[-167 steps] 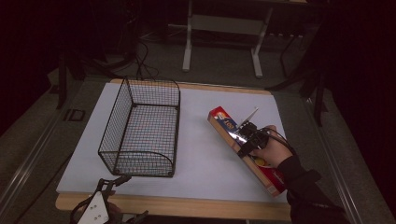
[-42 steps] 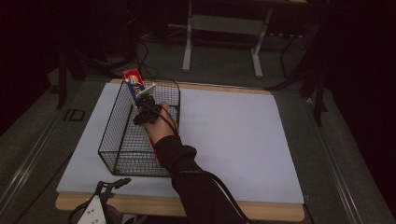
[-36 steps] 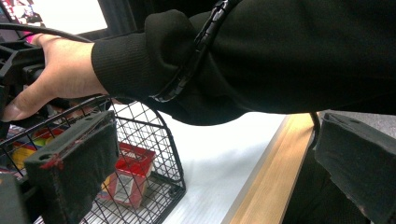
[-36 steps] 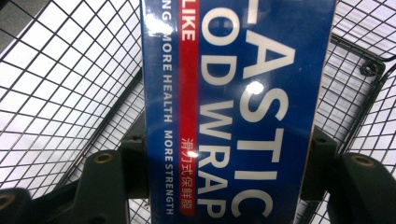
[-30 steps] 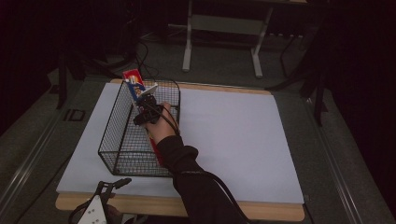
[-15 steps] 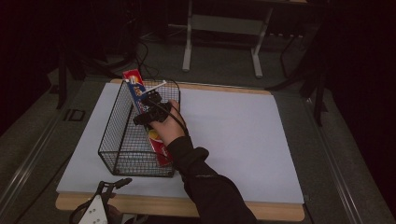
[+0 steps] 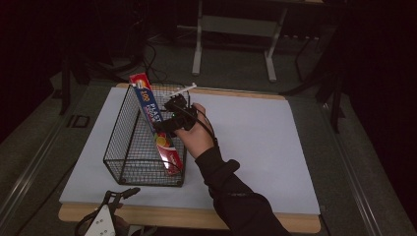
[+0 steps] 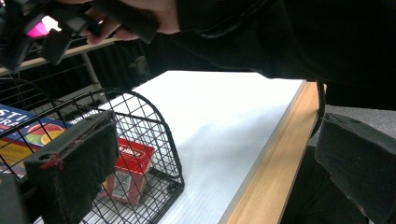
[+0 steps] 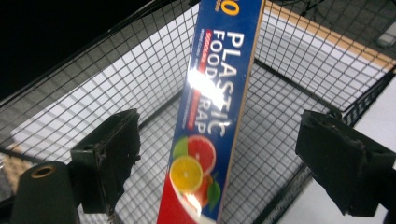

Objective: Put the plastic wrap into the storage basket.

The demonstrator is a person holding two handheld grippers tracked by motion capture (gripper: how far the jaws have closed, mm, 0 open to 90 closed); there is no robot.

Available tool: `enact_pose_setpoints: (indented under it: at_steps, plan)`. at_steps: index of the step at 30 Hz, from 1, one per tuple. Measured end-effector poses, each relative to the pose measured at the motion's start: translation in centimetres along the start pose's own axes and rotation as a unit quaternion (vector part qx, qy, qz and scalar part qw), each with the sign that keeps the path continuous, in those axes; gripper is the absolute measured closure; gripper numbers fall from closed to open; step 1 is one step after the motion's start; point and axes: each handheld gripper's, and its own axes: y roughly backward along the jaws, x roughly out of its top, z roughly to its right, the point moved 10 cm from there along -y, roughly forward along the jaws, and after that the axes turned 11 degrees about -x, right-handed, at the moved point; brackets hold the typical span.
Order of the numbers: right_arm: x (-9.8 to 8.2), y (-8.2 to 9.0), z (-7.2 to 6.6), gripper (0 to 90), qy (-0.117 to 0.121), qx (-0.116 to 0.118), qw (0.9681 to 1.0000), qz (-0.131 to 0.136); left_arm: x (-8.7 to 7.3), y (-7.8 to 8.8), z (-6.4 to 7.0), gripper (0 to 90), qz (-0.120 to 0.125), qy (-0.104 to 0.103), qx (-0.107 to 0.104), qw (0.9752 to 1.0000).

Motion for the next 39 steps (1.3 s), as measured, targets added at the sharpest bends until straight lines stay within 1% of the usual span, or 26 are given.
enact_pose_setpoints:
  at_steps: [4, 7, 9, 10, 14, 16, 18, 19, 23, 27, 29, 32, 33, 35, 39]
  plan:
    - [-1.0, 0.7, 0.7, 14.2, 0.0, 0.008, 1.0, -0.004, -0.1, -0.1, 0.0, 0.2, -0.002, 0.001, 0.0, 1.0]
    - [-1.7, 1.4, 1.5, 14.1, 0.002, 0.006, 1.0, 0.004, -0.2, -0.1, -0.1, 0.2, -0.006, -0.001, 0.002, 1.0]
    - [-2.2, 1.9, 2.0, 13.9, -0.004, 0.007, 0.9999, 0.008, -0.2, -0.2, -0.1, 0.2, -0.007, 0.0, 0.003, 1.0]
    - [-2.6, 2.3, 2.5, 13.8, -0.007, 0.005, 0.9999, 0.011, -0.2, -0.2, -0.2, 0.2, -0.007, 0.0, 0.003, 1.0]
    - [-3.6, 3.0, 3.7, 13.6, -0.015, 0.003, 0.9998, 0.012, -0.3, -0.2, -0.2, 0.2, -0.007, 0.003, 0.003, 1.0]
    - [-4.1, 3.2, 4.2, 13.7, -0.024, 0.005, 0.9997, 0.008, -0.3, -0.2, -0.2, 0.2, -0.008, 0.003, 0.003, 1.0]
    - [-4.5, 3.5, 4.7, 13.9, -0.03, 0.006, 0.9995, 0.011, -0.3, -0.2, -0.2, 0.2, -0.008, 0.003, 0.002, 1.0]
    - [-4.7, 3.7, 4.8, 13.8, -0.031, 0.009, 0.9994, 0.011, -0.3, -0.2, -0.2, 0.2, -0.008, 0.002, 0.003, 1.0]
    - [-5.7, 4.4, 5.5, 13.6, -0.027, 0.005, 0.9995, 0.017, -0.3, -0.2, -0.2, 0.3, -0.005, 0.004, 0.004, 1.0]
    - [-7.1, 5.0, 6.2, 13.6, -0.027, 0.002, 0.9994, 0.021, -0.3, -0.2, -0.2, 0.2, -0.007, 0.002, 0.003, 1.0]
    - [-7.9, 5.2, 6.4, 13.7, -0.022, 0.001, 0.9995, 0.023, -0.3, -0.2, -0.2, 0.2, -0.007, 0.002, 0.003, 1.0]
    - [-9.2, 5.4, 6.7, 13.7, -0.013, -0.007, 0.9996, 0.022, -0.3, -0.3, -0.2, 0.2, -0.009, 0.002, 0.004, 0.9999]
    - [-9.2, 5.4, 6.7, 13.7, -0.013, -0.007, 0.9996, 0.022, -0.3, -0.3, -0.2, 0.2, -0.009, 0.002, 0.004, 0.9999]
    - [-10.6, 5.8, 7.1, 13.7, -0.022, -0.001, 0.9995, 0.023, -0.4, -0.3, -0.2, 0.2, -0.011, 0.001, 0.004, 0.9999]
    - [-12.5, 6.0, 7.7, 13.7, -0.021, -0.001, 0.9994, 0.026, -0.4, -0.3, -0.2, 0.3, -0.012, 0.001, 0.004, 0.9999]
